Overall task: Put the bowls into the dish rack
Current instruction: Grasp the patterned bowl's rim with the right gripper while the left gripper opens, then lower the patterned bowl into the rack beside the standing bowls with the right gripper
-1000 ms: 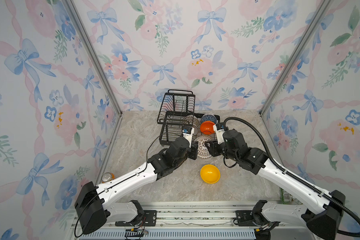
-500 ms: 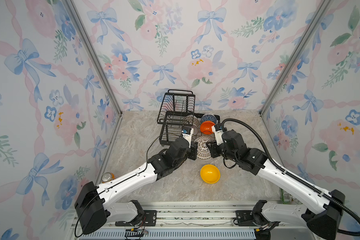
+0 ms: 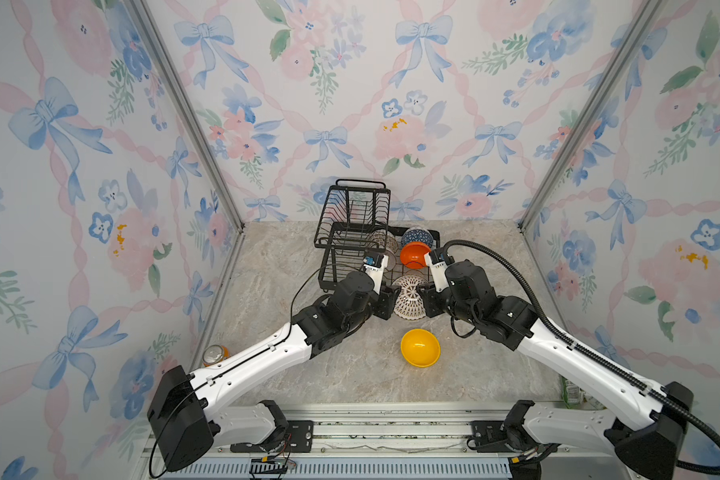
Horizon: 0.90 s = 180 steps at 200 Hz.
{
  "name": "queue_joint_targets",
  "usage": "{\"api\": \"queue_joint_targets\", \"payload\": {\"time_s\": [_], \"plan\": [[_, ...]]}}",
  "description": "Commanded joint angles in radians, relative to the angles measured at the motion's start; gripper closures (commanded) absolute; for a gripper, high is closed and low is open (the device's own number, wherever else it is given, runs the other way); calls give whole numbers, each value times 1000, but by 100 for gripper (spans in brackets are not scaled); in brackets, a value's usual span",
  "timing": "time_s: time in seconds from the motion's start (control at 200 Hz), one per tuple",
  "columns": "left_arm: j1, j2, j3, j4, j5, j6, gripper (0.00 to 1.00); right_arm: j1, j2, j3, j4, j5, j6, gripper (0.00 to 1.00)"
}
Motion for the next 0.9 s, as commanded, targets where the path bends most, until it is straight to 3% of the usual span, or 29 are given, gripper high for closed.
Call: {"api": "queue_joint_targets", "payload": {"time_s": [0.0, 0.135, 0.35, 0.625, 0.895], "plan": [[10, -25, 33, -48, 54, 35, 27, -3, -30, 26, 2, 19, -52, 100], [27, -42, 29, -81, 62, 45, 2, -10, -31, 18, 4, 15, -99, 100], [88, -87, -6, -121, 80, 42, 2, -19, 7, 23, 25, 25, -252, 100], [166, -127, -50, -145, 109, 39, 2, -12, 140, 97, 68, 170, -567, 100], [220, -154, -83, -148, 127, 37, 2, 0, 185, 41, 322, 268, -901, 100]]}}
